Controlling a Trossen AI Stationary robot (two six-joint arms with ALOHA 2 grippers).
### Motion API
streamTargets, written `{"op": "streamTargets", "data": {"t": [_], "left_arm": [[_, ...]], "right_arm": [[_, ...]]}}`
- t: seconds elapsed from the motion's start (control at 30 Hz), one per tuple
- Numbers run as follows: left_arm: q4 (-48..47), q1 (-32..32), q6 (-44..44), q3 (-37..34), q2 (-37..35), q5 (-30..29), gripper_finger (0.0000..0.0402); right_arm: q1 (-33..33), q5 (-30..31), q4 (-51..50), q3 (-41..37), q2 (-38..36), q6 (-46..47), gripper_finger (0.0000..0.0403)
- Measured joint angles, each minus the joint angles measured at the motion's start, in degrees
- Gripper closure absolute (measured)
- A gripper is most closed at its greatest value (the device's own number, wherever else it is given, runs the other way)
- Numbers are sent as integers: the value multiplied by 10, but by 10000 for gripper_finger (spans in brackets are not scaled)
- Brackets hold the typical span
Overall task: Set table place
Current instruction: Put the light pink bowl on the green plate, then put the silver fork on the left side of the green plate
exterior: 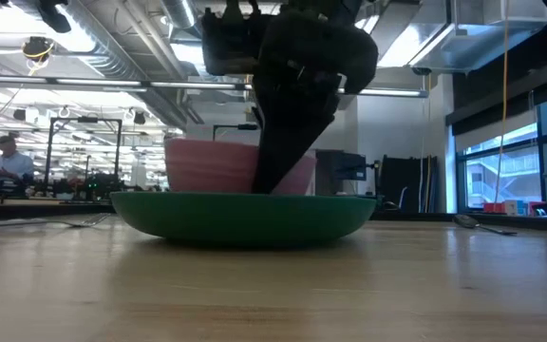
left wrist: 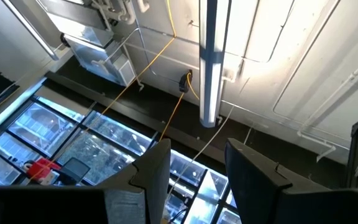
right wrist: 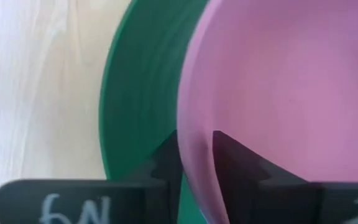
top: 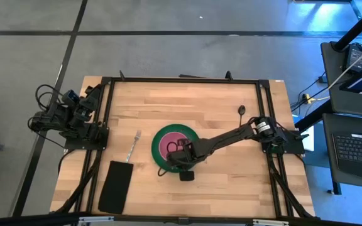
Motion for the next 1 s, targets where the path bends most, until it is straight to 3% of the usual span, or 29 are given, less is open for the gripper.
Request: {"op": "streamTargets", "data": {"t": [0.23,0.47,0.67,0.87,1.0], "left_arm": [[0,0,0,0,0,0,255],[-2,0,-40,0,0,3,255],[-63,0,-122,0,6,101,255],[-143,-1,-223,6,67,142,255],[-243,-4,-247,62,123,140,255]], "right_arm": [[0,3,-72,86,-2,-1,276],[-1,4,-180,218,-3,-5,274],[-19,6,-289,345,-4,-5,278],[-50,10,-304,331,-54,-10,278],[-73,11,-343,331,-69,-2,278]]}}
